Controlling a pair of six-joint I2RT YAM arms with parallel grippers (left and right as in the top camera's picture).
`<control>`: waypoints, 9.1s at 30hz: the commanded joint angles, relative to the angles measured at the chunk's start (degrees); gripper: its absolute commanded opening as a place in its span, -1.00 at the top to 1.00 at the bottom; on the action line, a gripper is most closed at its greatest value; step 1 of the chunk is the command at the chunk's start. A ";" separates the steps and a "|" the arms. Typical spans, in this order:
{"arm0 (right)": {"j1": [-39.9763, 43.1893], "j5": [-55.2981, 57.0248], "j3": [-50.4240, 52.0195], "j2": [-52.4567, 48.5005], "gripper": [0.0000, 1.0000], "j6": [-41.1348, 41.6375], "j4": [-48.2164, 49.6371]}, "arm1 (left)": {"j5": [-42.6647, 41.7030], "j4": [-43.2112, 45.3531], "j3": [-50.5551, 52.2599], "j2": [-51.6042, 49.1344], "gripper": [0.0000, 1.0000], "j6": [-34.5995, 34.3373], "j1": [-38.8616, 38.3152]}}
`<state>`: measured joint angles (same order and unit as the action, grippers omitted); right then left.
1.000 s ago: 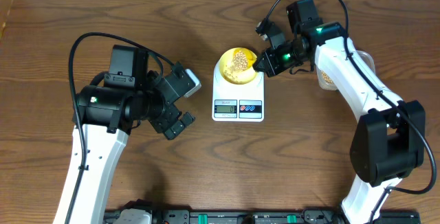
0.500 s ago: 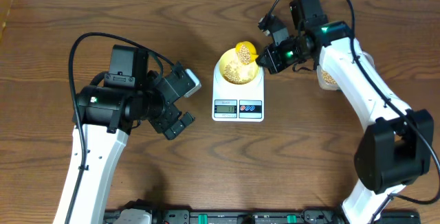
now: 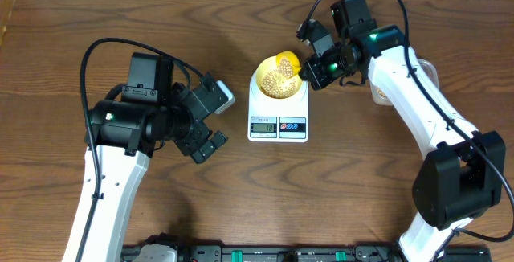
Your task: Scoop item into bowl and weigh 50g on scale
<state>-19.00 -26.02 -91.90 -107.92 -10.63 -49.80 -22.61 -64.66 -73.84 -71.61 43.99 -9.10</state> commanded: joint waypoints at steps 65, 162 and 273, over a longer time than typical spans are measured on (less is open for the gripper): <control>-7.23 15.08 -2.93 2.71 0.98 -4.07 -0.37 | -0.92 -0.22 0.48 0.02 -0.96 1.01 0.20; 40.11 -10.82 3.96 -4.90 0.98 0.26 -18.27 | -0.92 -0.22 0.46 0.02 -0.96 1.01 0.20; 0.46 -6.88 -6.69 -4.90 0.98 9.73 -4.76 | -0.92 -0.22 0.48 0.02 -0.96 1.01 0.20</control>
<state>-18.24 -32.18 -97.25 -112.14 -0.25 -55.13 -22.61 -64.66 -73.84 -71.61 43.99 -9.10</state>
